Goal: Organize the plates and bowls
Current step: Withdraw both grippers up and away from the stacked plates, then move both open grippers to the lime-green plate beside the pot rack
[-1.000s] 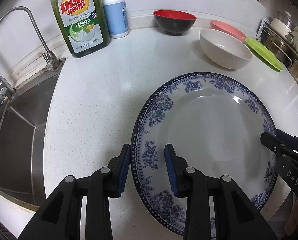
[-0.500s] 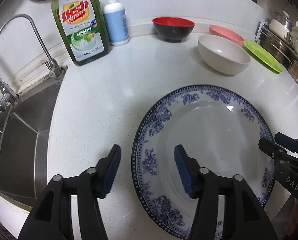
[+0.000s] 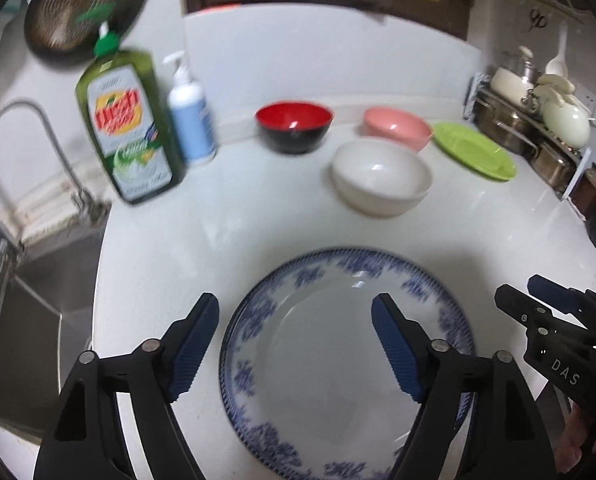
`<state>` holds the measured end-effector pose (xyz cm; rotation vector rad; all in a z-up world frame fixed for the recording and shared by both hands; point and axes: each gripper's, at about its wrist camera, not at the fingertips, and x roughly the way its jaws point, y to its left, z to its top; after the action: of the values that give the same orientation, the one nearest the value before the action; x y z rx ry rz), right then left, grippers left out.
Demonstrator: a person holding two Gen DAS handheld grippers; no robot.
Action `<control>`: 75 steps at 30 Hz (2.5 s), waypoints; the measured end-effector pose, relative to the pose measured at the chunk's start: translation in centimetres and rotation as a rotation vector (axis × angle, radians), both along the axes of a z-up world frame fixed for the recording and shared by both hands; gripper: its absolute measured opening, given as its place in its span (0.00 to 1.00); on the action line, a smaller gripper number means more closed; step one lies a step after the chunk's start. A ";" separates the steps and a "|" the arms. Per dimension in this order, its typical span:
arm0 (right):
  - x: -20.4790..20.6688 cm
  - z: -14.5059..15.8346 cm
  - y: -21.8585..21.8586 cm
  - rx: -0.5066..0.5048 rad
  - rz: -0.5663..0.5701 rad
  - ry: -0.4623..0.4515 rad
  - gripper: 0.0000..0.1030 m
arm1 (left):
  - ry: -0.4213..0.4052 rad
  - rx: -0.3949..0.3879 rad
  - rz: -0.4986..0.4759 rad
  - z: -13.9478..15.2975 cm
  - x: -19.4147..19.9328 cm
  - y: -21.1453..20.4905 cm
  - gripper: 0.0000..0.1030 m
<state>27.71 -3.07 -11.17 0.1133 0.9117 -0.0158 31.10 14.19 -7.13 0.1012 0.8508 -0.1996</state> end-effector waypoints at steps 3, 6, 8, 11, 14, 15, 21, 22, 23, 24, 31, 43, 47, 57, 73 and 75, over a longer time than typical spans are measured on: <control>-0.3 1.1 -0.9 -0.014 -0.031 -0.029 0.49 | -0.032 0.003 -0.030 1.1 0.4 -1.6 0.81; -0.5 2.1 -2.4 -0.029 -0.071 -0.066 0.56 | -0.047 0.001 -0.055 2.0 1.1 -3.6 0.83; -0.4 2.6 -3.4 -0.033 -0.090 -0.083 0.57 | -0.058 -0.005 -0.071 2.6 1.5 -5.1 0.86; -0.1 3.6 -5.5 -0.031 -0.120 -0.104 0.62 | -0.091 -0.007 -0.079 3.7 2.0 -7.4 0.93; 0.3 4.8 -7.7 -0.047 -0.145 -0.143 0.67 | -0.121 -0.009 -0.095 4.7 2.7 -9.5 0.96; 0.5 5.1 -8.3 -0.050 -0.149 -0.152 0.68 | -0.129 -0.008 -0.098 5.1 3.0 -10.3 0.96; 1.8 6.9 -12.6 -0.084 -0.168 -0.207 0.74 | -0.156 -0.012 -0.117 6.4 5.3 -15.0 1.00; 2.2 7.1 -13.2 -0.089 -0.171 -0.213 0.76 | -0.158 -0.007 -0.120 6.5 5.8 -15.8 1.00; 2.7 7.4 -14.0 -0.093 -0.172 -0.217 0.77 | -0.157 -0.005 -0.119 6.6 6.1 -16.6 1.00; 3.1 7.5 -14.7 -0.093 -0.173 -0.222 0.77 | -0.156 -0.008 -0.125 6.7 6.6 -17.5 1.00; 6.2 7.6 -19.1 -0.088 -0.191 -0.232 0.78 | -0.130 -0.013 -0.153 6.8 10.2 -23.4 1.00; 12.8 7.5 -26.1 -0.089 -0.238 -0.206 0.78 | -0.122 0.002 -0.189 6.0 18.4 -30.9 0.99; 15.4 6.9 -28.4 -0.076 -0.269 -0.191 0.78 | -0.102 0.021 -0.212 4.8 21.3 -33.7 0.99; 21.1 3.8 -33.8 -0.054 -0.357 -0.137 0.78 | 0.009 0.035 -0.254 -0.2 27.6 -38.5 0.91; 27.1 -2.0 -37.2 0.019 -0.379 0.018 0.71 | 0.228 0.093 -0.240 -7.0 32.8 -40.7 0.65; 27.3 -2.6 -37.3 0.037 -0.380 0.040 0.68 | 0.239 0.106 -0.239 -7.3 32.9 -40.8 0.62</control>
<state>55.01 -40.38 -13.74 0.3204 0.9196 -0.3548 64.03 -26.60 -14.43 0.2830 1.0877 -0.3970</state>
